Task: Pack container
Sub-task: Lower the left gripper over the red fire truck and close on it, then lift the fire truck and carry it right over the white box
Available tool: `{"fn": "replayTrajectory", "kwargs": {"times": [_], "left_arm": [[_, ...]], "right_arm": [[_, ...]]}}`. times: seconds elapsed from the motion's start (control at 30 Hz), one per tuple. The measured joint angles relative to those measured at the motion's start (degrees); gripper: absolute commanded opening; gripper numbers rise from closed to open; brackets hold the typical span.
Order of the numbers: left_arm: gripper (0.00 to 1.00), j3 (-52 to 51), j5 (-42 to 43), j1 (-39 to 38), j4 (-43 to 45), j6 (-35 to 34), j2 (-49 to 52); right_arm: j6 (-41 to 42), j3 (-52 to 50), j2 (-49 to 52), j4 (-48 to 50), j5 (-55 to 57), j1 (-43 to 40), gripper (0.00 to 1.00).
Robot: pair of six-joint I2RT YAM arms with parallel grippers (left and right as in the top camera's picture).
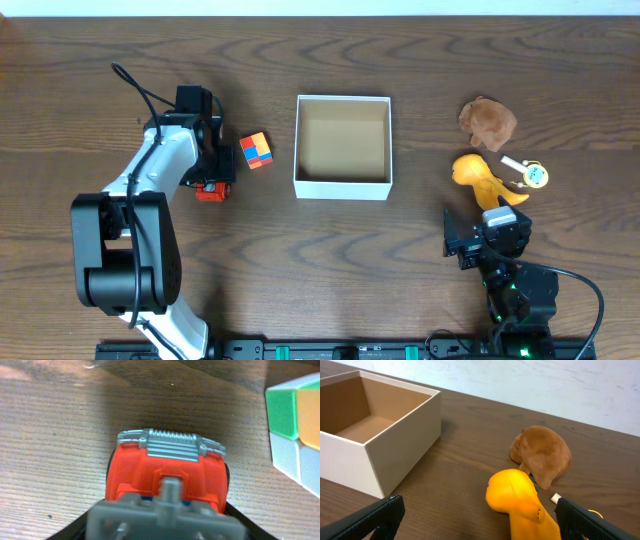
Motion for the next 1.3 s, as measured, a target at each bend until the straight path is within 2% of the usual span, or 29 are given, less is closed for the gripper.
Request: {"fn": "replayTrajectory", "kwargs": {"times": [0.07, 0.2, 0.57, 0.67, 0.73, 0.77, 0.93, 1.17, 1.3], "left_arm": [[0.47, 0.0, 0.0, 0.0, 0.0, 0.2, 0.0], [0.3, 0.0, 0.0, 0.0, 0.0, 0.3, 0.0], [0.29, 0.0, 0.0, 0.0, -0.3, 0.3, -4.3], [0.23, 0.0, 0.0, 0.0, -0.3, 0.1, -8.9], [0.11, 0.0, 0.0, 0.0, -0.3, -0.1, -12.2], [0.09, 0.0, 0.0, 0.0, -0.4, -0.2, -13.6], [0.09, 0.0, 2.3, 0.0, -0.6, -3.0, -21.5], [0.06, 0.0, 17.0, -0.7, 3.7, -7.1, -29.9], [0.06, 0.0, 20.8, -3.5, 6.8, -11.2, -32.1]], "right_arm": [[0.0, 0.0, 0.0, 0.0, 0.0, 0.0, 0.99], [0.0, 0.0, 0.0, 0.0, 0.0, 0.0, 0.99], [0.0, 0.0, 0.0, 0.0, 0.0, 0.0, 0.99], [0.0, 0.0, 0.0, 0.0, 0.0, 0.0, 0.99], [0.0, 0.0, 0.0, 0.0, 0.0, 0.0, 0.99], [0.0, 0.0, 0.0, 0.0, 0.0, 0.0, 0.99], [0.0, 0.0, 0.0, 0.0, 0.0, 0.0, 0.99], [0.0, 0.0, 0.0, 0.0, 0.0, 0.0, 0.99], [0.0, 0.0, 0.0, 0.0, 0.0, 0.0, 0.99]]}}
